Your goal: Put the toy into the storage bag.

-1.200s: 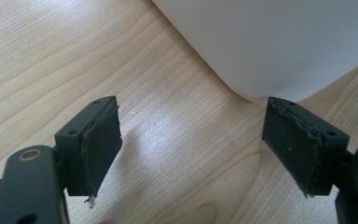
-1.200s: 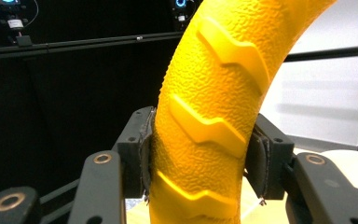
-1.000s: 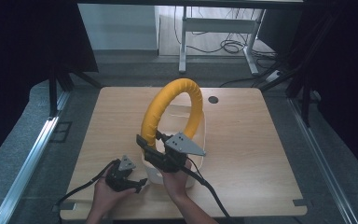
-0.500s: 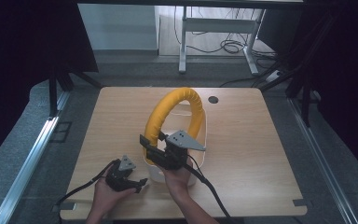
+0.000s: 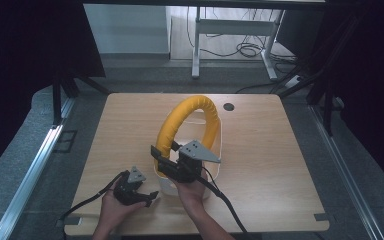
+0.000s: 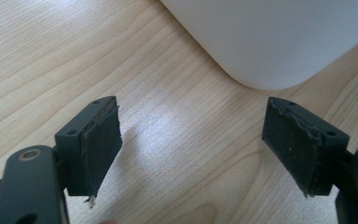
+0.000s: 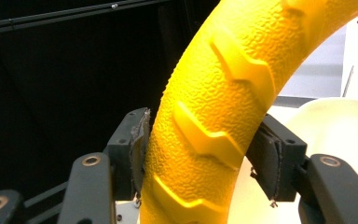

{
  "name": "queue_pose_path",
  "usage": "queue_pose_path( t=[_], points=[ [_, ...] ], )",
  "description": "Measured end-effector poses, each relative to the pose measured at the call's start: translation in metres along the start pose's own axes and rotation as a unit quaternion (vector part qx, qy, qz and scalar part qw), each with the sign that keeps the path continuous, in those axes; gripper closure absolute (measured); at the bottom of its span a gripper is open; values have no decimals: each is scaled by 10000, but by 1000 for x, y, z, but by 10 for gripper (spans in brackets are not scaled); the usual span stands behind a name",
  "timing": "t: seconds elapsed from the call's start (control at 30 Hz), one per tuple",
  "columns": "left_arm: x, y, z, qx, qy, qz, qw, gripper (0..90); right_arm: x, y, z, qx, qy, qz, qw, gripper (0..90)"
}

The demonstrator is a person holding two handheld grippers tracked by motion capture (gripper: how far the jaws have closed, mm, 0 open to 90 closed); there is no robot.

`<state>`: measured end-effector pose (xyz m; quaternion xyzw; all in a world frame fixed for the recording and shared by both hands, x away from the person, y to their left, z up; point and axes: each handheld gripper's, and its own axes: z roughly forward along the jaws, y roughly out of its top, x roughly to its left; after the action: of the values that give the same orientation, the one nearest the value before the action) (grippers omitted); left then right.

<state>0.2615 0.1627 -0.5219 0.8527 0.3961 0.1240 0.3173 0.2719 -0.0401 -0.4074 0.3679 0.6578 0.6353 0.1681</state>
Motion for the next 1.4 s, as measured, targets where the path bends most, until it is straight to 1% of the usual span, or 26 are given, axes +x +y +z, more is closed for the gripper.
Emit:
queue_pose_path(
  t=[0.1,0.2,0.23,0.33,0.47,0.7,0.83,0.9,0.93,0.97,1.0,1.03,1.07,1.1,1.33,1.4],
  points=[
    [0,0,0,2,4,0,10000,196,-1,0,-2,-19,41,-41,10000,393],
    [0,0,1,17,1,-6,10000,197,-2,-1,-3,37,106,-59,9999,358],
    [0,0,1,21,2,-6,10000,196,-3,-1,-4,50,141,-13,9999,355],
    [0,0,1,21,7,-5,10000,197,-5,-2,-6,77,194,1,9998,341],
    [0,0,0,25,6,22,10000,197,-9,-3,-12,62,258,62,9996,338],
    [0,0,0,17,29,-4,10000,196,-16,-1,-29,-11,290,-121,9995,345],
    [1,0,0,6,33,-21,10000,197,-22,0,-38,-31,273,-120,9996,381],
    [1,1,0,-10,30,-38,10000,196,-27,1,-42,-8,213,-153,9997,386],
    [1,1,-1,6,28,-14,10000,197,-29,2,-44,0,191,-171,9997,395],
    [1,1,-1,16,36,-7,10000,196,-35,2,-50,11,130,-240,9996,411],
    [1,1,-1,16,36,-7,10000,197,-35,2,-50,11,130,-240,9996,411],
    [1,1,0,19,36,-4,10000,196,-43,3,-55,38,97,-266,9996,425],
    [1,1,0,-1,28,-22,10000,196,-43,3,-55,38,97,-266,9996,425],
    [1,1,0,-14,24,-34,10000,196,-47,3,-58,55,90,-264,9996,432],
    [1,1,0,20,53,-7,10000,196,-81,2,-81,57,-31,-377,9993,453],
    [1,0,0,30,56,-8,10000,197,-94,-1,-92,-8,-174,-423,9990,466]
  ],
)
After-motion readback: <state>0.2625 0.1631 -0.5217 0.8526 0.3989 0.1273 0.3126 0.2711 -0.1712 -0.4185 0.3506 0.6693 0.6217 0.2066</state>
